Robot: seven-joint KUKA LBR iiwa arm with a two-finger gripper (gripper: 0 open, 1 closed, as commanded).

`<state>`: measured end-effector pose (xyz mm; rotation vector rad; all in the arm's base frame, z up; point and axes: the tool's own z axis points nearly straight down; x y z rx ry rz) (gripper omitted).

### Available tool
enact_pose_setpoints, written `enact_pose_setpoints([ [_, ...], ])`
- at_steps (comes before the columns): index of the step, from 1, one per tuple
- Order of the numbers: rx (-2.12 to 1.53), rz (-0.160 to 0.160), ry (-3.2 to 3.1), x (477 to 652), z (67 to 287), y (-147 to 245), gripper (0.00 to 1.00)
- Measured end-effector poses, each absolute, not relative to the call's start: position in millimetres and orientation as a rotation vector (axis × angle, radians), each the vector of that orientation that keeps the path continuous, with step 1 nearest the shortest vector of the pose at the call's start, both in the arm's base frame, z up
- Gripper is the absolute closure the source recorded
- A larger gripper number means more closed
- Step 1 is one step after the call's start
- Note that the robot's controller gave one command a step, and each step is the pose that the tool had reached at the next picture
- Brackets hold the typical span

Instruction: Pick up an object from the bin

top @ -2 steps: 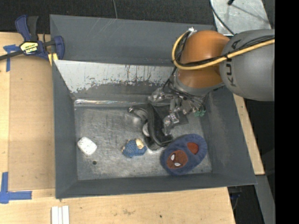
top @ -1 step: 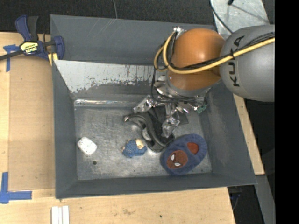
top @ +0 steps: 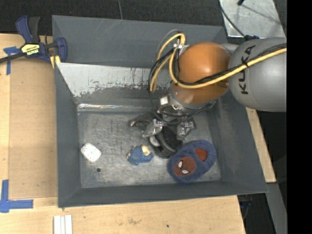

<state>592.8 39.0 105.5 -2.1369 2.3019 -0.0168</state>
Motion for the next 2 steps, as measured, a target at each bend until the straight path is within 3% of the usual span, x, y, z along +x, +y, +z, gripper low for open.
enact_pose_setpoints([
  [1, -2.428, -0.019, 1.951, 618.2, 88.4, 15.7, 0.00],
  [2, -2.430, -0.008, 1.954, 616.8, 87.2, 16.1, 1.00],
])
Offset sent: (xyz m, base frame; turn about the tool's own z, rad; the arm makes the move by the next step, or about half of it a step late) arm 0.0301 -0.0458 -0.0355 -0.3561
